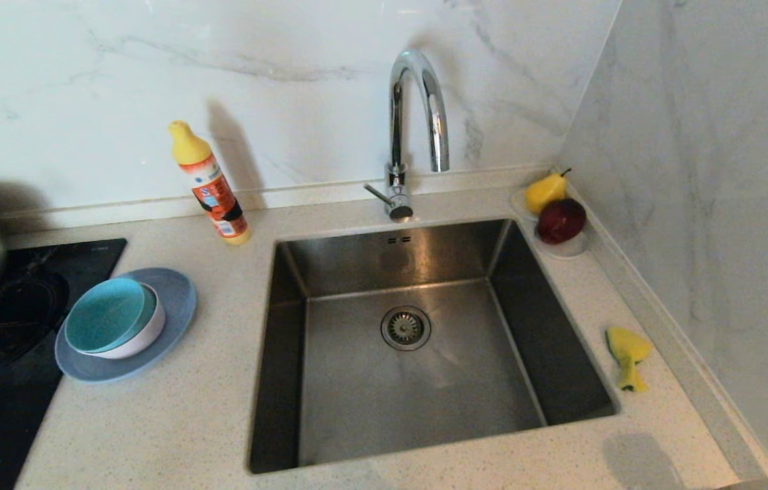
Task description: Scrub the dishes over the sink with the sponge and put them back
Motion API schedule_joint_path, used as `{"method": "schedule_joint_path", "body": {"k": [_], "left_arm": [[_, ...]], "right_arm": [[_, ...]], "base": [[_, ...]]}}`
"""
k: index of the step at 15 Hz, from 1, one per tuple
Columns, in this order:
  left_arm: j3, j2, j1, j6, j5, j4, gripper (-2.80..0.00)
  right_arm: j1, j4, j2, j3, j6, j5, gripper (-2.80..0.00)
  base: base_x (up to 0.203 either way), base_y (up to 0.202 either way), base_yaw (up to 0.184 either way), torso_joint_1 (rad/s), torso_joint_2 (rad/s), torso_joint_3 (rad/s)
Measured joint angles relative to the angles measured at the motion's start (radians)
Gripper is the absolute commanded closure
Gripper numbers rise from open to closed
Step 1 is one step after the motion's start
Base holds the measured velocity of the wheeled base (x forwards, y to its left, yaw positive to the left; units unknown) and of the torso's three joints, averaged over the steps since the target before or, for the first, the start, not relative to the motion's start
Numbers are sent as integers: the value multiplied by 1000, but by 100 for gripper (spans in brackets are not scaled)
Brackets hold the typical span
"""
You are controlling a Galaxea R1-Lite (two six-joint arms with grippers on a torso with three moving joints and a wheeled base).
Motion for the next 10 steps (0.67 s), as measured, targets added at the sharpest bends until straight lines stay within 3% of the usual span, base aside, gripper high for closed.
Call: {"method": "schedule_joint_path", "body": {"k": [2, 6, 10], "left_arm": [[192, -153, 12, -38, 60, -25, 0], [469, -352, 20, -71, 34, -60, 0], [574, -402, 19, 12, -20, -92, 0]], "right_arm": [[0, 0, 0, 0, 0, 0, 0], [0, 0, 0, 0, -1, 0, 0], [0, 0, 0, 0, -2, 0, 0]], "base": [[0, 0, 0, 0, 0, 0], [0, 0, 0, 0, 0, 0], [0, 0, 0, 0, 0, 0]]}}
